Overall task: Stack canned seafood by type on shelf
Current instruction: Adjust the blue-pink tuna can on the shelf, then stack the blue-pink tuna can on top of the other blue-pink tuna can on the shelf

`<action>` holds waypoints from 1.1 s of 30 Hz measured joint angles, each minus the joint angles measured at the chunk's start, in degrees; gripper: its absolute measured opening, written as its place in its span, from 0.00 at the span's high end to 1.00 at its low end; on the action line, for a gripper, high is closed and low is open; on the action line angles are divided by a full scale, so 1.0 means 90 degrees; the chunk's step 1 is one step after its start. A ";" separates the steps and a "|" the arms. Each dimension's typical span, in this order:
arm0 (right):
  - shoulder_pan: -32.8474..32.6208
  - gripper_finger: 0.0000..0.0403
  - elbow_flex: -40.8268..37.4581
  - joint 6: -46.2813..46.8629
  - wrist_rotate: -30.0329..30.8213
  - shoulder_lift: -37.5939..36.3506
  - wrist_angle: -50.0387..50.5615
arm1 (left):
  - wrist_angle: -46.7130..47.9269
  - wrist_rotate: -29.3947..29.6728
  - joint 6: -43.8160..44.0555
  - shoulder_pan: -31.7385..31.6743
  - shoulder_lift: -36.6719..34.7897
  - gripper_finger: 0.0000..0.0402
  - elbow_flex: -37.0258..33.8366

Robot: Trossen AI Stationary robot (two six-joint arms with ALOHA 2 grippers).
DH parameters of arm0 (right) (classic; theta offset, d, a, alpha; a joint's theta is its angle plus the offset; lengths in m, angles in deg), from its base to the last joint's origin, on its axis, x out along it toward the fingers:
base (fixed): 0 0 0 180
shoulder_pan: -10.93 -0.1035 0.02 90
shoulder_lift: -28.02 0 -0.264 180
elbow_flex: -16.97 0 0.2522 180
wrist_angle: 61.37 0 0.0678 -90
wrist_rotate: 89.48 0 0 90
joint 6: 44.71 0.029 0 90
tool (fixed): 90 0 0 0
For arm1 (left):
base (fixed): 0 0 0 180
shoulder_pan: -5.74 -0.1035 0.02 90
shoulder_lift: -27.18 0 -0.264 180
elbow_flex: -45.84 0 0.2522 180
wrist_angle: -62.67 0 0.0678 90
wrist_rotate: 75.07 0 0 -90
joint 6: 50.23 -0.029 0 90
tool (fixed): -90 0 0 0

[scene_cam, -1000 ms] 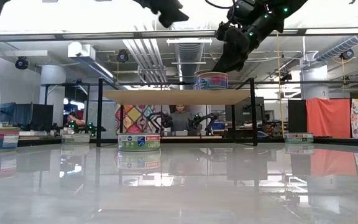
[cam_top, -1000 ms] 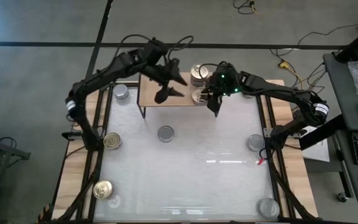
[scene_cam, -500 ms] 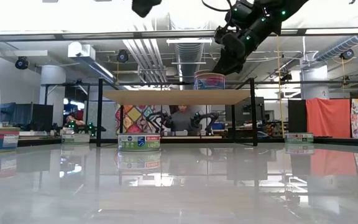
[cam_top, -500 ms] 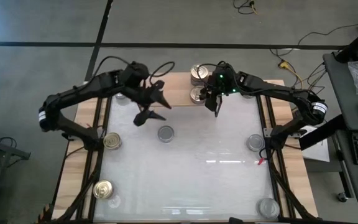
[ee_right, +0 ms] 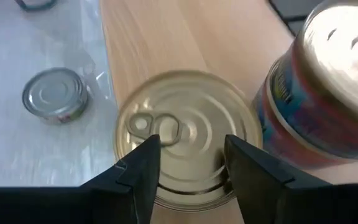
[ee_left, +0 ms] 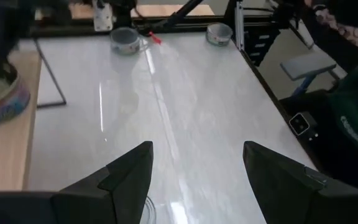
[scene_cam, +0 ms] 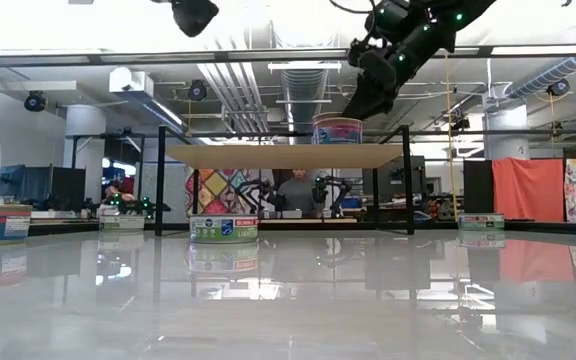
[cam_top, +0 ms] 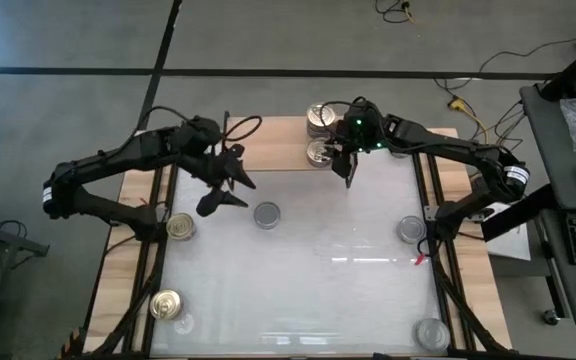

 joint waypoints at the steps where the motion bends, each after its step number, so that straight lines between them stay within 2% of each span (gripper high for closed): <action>1: 0.0000 0.56 0.0000 -0.0001 -0.0004 -0.0061 -0.0053 | -0.0017 0.0171 0.0158 0.0002 -0.0056 0.41 -0.0060; 4: 0.0000 0.52 0.0000 -0.0001 -0.0007 -0.0200 -0.0228 | -0.0016 0.0605 0.0491 0.0009 -0.0204 0.41 -0.0335; 6: -0.0021 0.51 0.0000 0.0003 -0.0009 -0.0297 -0.0304 | -0.0010 0.0657 0.0699 0.0038 -0.0276 0.41 -0.0574; 8: -0.0084 0.49 0.0000 -0.0007 -0.0017 -0.0449 -0.0355 | -0.0032 0.0699 0.1159 0.0151 -0.0325 0.41 -0.0860; 10: -0.0162 0.47 0.0002 -0.0013 -0.0046 -0.0581 -0.0371 | 0.0025 0.1065 0.1854 0.0353 -0.0340 0.41 -0.1179; 14: -0.0335 0.45 0.0002 -0.0016 -0.0047 -0.0763 -0.0354 | 0.0757 0.1872 0.3145 0.0959 -0.0313 0.41 -0.1771; 19: -0.0600 0.43 0.0002 -0.0018 -0.0046 -0.1022 -0.0343 | 0.1625 0.1915 0.5056 0.1997 -0.0313 0.41 -0.2355; 24: -0.0939 0.44 0.0000 0.0057 -0.0046 -0.1193 -0.0284 | 0.2154 0.2141 0.6349 0.2790 -0.0242 0.42 -0.2843; 30: -0.1750 0.48 -0.0005 -0.0201 0.0162 -0.1401 -0.0323 | 0.3030 0.3535 0.6991 0.2829 0.0054 0.49 -0.3076; 33: -0.2237 0.50 -0.0005 -0.0251 0.0762 -0.1533 -0.0297 | 0.2991 0.3642 0.7050 0.2829 0.0211 0.58 -0.3079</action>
